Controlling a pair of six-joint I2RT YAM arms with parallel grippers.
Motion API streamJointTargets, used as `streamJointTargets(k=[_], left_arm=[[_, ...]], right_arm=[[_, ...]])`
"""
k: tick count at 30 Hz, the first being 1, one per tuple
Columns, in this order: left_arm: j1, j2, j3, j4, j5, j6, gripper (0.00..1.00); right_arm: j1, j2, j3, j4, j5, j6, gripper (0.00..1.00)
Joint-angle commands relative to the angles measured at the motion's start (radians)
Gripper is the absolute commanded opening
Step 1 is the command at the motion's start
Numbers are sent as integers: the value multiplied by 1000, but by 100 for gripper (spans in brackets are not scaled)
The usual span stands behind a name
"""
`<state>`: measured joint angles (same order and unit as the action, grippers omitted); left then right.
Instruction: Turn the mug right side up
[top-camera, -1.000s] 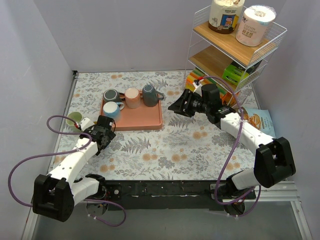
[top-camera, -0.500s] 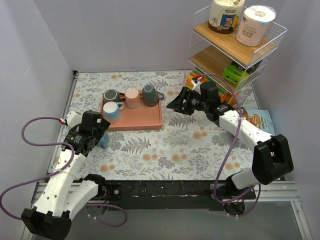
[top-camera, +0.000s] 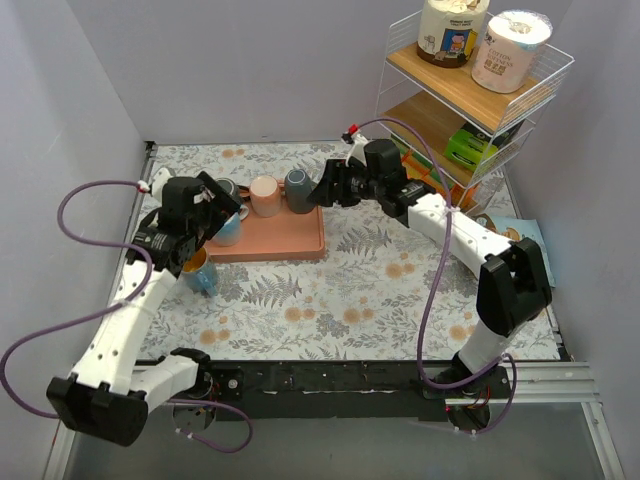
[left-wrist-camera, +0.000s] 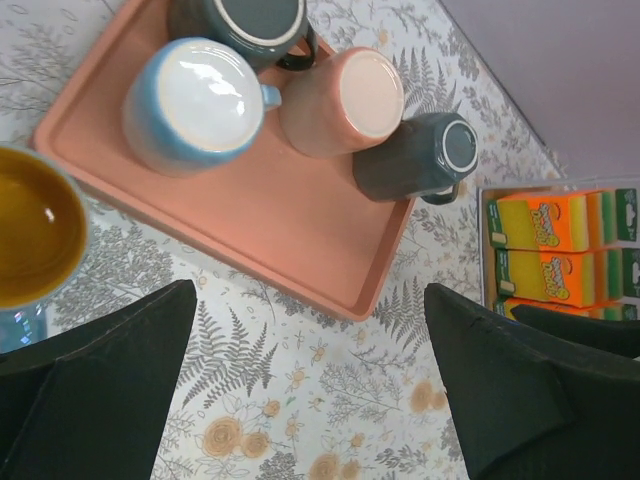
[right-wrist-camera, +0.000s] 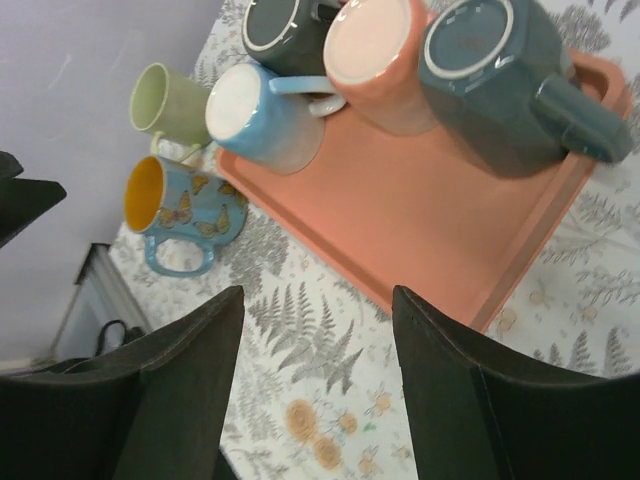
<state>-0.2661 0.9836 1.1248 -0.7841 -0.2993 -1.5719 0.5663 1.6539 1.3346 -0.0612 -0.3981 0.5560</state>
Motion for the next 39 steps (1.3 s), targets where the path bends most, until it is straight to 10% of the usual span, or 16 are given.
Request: streamJointTargets(k=[1, 15, 25, 39], left_arm=[[-4, 98, 44, 103, 140, 70, 98], [-4, 179, 99, 151, 330, 133, 98], [-4, 243, 142, 126, 379, 153, 98], [-4, 287, 159, 152, 420, 182, 98]], right_arm=[[35, 63, 104, -49, 163, -232, 69], [0, 274, 150, 52, 98, -948, 67], [-92, 398, 235, 141, -82, -1013, 75], [-100, 593, 538, -149, -284, -1117, 72]])
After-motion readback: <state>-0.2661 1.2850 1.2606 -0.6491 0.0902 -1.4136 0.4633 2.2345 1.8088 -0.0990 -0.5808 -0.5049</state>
